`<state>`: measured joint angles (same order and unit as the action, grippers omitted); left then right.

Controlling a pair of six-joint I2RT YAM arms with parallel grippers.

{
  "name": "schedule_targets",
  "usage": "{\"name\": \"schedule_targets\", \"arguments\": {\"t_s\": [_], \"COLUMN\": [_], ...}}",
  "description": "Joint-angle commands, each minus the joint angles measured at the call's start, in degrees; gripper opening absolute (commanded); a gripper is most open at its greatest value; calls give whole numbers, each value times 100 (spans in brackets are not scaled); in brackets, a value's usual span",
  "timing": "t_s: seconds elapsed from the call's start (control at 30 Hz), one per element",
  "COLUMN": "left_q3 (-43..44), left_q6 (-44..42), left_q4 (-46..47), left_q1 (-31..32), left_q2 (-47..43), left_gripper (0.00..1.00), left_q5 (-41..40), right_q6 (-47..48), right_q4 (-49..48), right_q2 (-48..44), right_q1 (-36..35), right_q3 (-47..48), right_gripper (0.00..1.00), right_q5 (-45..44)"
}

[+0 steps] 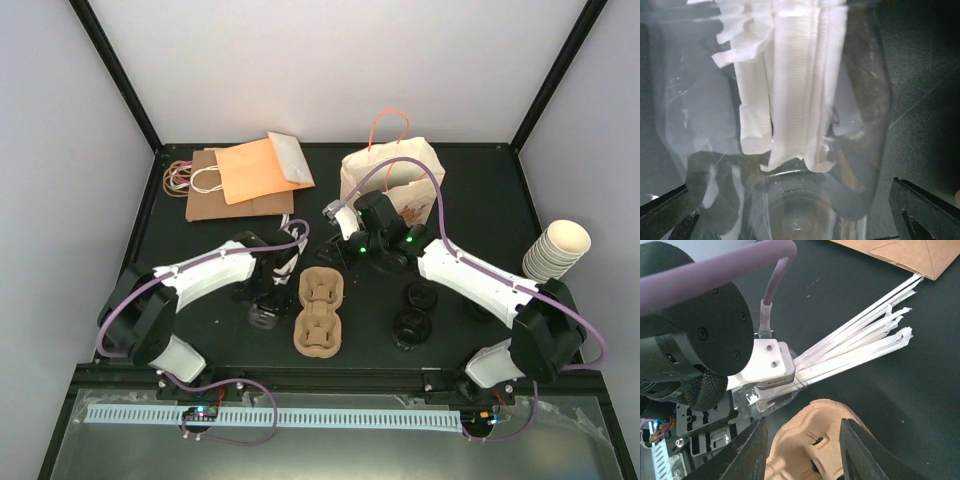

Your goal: Pack the takeout coffee

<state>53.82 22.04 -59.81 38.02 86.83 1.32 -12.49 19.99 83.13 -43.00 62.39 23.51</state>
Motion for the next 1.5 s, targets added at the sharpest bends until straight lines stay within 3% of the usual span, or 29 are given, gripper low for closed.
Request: {"name": "schedule_targets", "arguments": {"t_s": [0.0,0.1,0.23,0.37,1.13,1.47], "left_q3": [34,32,44,135,1040,1502], "left_q6": [227,332,429,461,957,897], "left_q4": [144,198,307,388,893,962], "left_q1": [34,27,27,23,-436,-671], "left_q2": [168,289,390,463,1344,1749], "left_gripper": [99,94,75,68,55,55], "left_q5": [-219,-249,-251,-207,-328,-353], "right_q6": [37,24,10,27,124,116], "right_q4": [-64,-91,-109,-107,-4,-5], "right_q2": [-138,-150,-189,-244,-465,-541], "right_q1": [5,7,3,4,10,11], "right_q3": [-33,-59,-93,-140,-276,-344], "right_gripper": [43,43,43,43,43,43], "right_q5": [120,136,149,105,-29,-43]}}
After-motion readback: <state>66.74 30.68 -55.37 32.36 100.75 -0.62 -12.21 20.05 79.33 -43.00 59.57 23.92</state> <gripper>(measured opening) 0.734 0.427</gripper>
